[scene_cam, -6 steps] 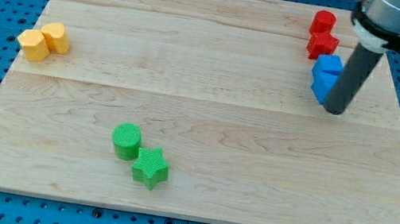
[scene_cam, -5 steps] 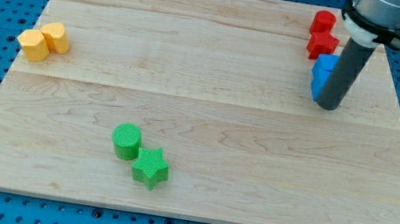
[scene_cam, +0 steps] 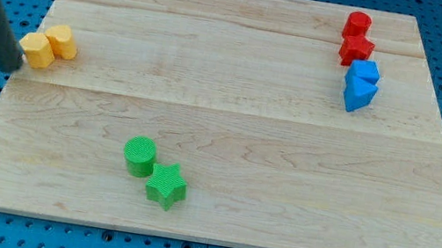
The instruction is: Slide the yellow hexagon to the center
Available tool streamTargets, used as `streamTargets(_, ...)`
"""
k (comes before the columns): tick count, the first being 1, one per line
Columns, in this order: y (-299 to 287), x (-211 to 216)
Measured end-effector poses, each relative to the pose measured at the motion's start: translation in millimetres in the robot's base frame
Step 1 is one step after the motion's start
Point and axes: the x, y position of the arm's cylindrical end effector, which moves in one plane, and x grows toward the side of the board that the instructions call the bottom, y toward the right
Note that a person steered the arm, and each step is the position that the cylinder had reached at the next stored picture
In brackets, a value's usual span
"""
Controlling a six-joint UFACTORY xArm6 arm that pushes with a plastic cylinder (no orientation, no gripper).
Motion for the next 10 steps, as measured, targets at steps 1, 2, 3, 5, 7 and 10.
streamTargets(1,17,-22)
streamTargets(2,92,-26)
streamTargets(3,102,-49)
streamTargets(5,207,-38)
streamTargets(7,160,-39)
streamTargets(10,263,5)
